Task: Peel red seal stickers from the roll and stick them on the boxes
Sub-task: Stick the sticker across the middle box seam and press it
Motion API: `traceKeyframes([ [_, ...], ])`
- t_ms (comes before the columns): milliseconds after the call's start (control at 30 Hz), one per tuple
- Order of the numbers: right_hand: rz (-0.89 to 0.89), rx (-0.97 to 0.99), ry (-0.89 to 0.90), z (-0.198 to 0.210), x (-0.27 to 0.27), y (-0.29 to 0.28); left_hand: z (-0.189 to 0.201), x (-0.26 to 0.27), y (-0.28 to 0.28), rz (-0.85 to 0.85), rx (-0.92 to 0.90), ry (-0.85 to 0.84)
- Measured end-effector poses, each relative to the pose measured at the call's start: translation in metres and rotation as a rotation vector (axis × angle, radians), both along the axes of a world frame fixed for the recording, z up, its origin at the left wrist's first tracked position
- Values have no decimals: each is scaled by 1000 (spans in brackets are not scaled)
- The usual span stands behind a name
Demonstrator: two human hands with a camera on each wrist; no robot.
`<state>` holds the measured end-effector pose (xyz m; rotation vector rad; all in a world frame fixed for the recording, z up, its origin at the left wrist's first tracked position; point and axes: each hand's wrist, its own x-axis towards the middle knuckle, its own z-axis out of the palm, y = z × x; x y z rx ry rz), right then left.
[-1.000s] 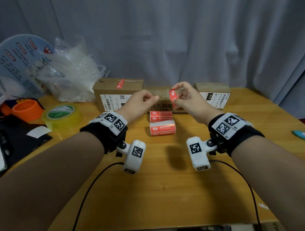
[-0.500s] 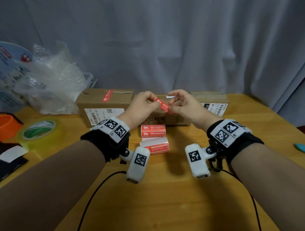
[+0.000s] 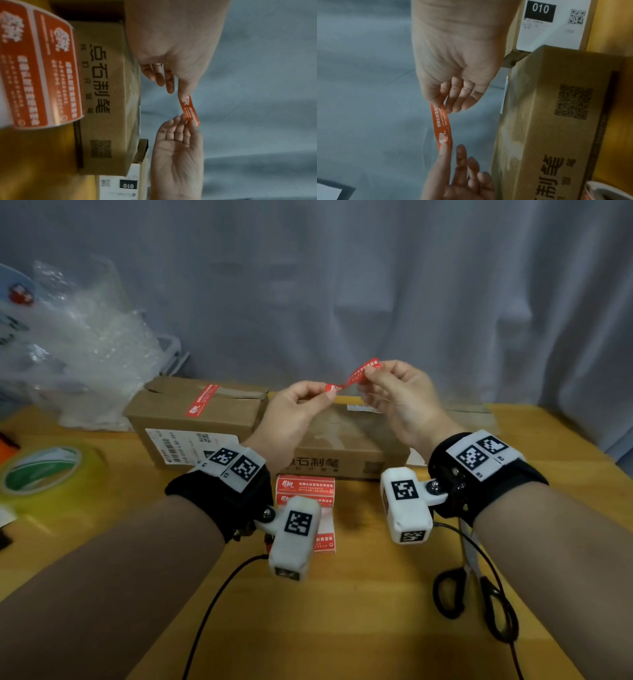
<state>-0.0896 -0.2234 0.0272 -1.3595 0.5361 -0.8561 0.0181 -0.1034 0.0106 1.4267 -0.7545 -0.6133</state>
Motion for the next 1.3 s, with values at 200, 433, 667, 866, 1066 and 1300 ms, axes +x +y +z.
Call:
traceKeyframes([
  [200, -160, -124, -22, -5, 0, 0, -7, -2, 1, 27, -10, 65],
  [433, -243, -86, -154, -4, -12, 1, -3, -2, 0, -23, 58, 0],
  [667, -24, -288, 336, -3, -6, -1, -4, 11, 4, -157, 601, -991],
  [866, 107, -352, 524, -12, 17, 3, -21, 23, 4, -308, 805, -1206],
  [1066, 121, -324, 588, -21, 28, 1, -26, 25, 8, -297, 727, -1191],
  [1300, 72, -255, 598, -20, 33, 2, -29, 29, 7, -287, 705, -1168],
])
